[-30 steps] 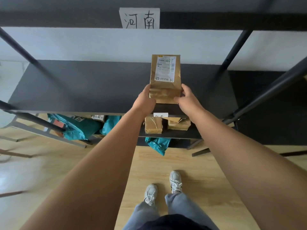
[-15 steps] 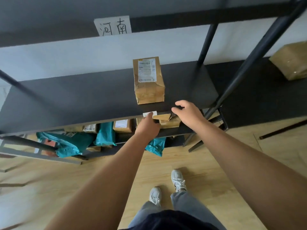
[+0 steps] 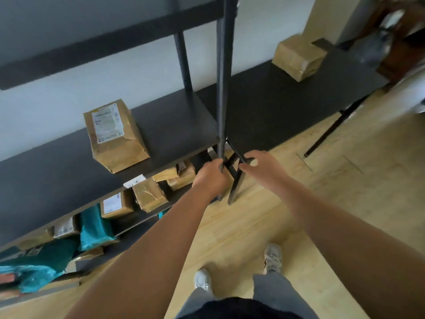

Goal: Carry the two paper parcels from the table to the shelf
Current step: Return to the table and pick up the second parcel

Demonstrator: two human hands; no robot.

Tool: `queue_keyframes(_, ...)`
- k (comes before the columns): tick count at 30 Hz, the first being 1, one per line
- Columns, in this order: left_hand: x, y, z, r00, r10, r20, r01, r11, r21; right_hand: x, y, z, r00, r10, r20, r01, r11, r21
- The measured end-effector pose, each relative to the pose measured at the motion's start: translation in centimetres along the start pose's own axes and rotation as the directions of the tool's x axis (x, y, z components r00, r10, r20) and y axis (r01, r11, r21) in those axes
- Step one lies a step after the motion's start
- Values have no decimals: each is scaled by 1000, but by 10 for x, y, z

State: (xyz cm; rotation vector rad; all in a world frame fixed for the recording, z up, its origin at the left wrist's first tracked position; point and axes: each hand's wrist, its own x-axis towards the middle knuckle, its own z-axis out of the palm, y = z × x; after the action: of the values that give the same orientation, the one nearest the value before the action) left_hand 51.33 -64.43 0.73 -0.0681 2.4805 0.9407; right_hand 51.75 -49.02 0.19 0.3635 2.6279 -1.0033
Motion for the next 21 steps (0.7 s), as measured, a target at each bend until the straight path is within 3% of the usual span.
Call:
queue_keyframes(13,102,162,109,999,-40,20,41,999,-12,63,139,-153,998,67,-2,-67,997,27)
queue_keyframes(21,151,222,132,999,-40,-20,39,998,-49,110,174,-221,996,76,-41,-73,995,74)
